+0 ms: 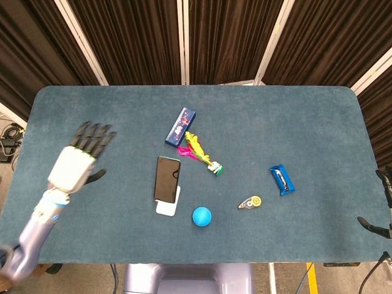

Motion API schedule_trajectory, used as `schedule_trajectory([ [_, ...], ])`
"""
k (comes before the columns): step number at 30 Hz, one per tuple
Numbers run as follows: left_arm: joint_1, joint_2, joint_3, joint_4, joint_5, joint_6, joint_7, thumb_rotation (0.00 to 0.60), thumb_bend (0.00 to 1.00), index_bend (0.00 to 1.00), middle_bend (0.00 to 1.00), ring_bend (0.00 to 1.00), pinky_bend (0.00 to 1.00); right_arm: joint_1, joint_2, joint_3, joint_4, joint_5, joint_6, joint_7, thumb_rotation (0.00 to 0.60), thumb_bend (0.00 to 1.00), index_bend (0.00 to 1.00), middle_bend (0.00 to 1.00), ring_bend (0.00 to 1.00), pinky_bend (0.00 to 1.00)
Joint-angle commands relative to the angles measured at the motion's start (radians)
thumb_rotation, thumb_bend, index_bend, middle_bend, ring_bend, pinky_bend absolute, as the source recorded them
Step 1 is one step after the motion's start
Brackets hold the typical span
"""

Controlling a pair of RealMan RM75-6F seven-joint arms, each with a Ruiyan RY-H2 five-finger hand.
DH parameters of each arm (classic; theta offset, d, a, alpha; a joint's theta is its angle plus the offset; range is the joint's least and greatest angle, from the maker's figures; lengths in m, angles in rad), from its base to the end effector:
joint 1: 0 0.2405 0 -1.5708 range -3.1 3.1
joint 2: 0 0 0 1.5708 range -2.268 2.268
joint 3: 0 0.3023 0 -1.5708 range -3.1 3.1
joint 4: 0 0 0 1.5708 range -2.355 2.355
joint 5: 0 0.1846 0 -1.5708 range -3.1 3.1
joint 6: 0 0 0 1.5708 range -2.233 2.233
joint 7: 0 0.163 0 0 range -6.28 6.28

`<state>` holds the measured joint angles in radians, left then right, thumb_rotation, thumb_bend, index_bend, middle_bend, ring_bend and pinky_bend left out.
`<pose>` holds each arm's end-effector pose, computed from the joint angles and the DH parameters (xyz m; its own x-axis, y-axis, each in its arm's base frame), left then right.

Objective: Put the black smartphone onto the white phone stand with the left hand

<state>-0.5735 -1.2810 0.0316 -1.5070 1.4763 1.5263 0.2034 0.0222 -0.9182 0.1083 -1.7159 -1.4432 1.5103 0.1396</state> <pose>-0.2278 0.3329 0.1474 0.4896 -0.2057 0.8473 0.7505 -0.3953 -0.5296 -0.3374 -0.1891 0.2790 0.3510 0.0698 0.9338 -0.9349 0.0826 0.3452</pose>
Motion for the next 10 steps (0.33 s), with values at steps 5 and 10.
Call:
schedule_trajectory([
  [5,0.22,0.153,0.08,-0.263,-0.161,0.033,0.041,0.6,0.0,0.0,0.0,0.0,0.0,-0.002,-0.003,-0.007,-0.011,-0.017,0.01,-0.023,0.6,0.0,0.0,0.0,0.0,0.0],
  [10,0.292,0.181,0.113,-0.306,-0.129,0.044,-0.027,0.6,0.0,0.0,0.0,0.0,0.0,-0.003,-0.003,-0.009,-0.015,-0.024,0.015,-0.027,0.6,0.0,0.0,0.0,0.0,0.0],
])
